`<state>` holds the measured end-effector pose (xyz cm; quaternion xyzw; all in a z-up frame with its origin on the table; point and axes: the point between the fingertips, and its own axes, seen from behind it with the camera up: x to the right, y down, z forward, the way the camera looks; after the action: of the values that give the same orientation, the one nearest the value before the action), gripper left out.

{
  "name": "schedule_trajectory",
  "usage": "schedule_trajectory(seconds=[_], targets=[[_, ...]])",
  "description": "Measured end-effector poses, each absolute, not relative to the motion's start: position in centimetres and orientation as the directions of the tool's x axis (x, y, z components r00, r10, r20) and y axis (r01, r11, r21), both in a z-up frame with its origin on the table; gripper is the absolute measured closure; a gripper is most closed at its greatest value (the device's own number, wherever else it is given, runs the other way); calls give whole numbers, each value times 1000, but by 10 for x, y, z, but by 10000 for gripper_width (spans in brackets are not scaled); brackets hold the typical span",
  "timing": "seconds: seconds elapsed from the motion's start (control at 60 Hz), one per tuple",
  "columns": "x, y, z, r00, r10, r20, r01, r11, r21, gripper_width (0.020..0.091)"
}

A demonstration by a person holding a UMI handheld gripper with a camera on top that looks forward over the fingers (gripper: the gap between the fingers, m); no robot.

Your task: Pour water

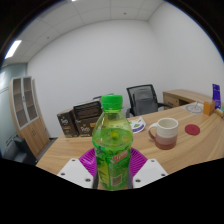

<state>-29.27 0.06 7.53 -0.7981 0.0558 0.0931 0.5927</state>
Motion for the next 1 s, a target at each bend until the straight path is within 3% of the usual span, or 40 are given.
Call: schedule_trajectory(seconds=[0.117, 0.233, 0.433, 0.567, 0.8, 1.0], targets=[[-291, 15, 80, 894, -38, -446, -426, -377, -823, 713], [-293, 36, 84, 690, -156, -707, -691, -433, -579, 712], [-258, 71, 120, 256, -263, -930, -945, -269, -183, 713], [-241, 86, 133, -23, -295, -955, -978, -190, 82, 714], [-230, 109, 129, -370, -320, -872, -904, -91, 417, 712], [-233, 109, 123, -376, -363, -852, -890, -114, 441, 712]])
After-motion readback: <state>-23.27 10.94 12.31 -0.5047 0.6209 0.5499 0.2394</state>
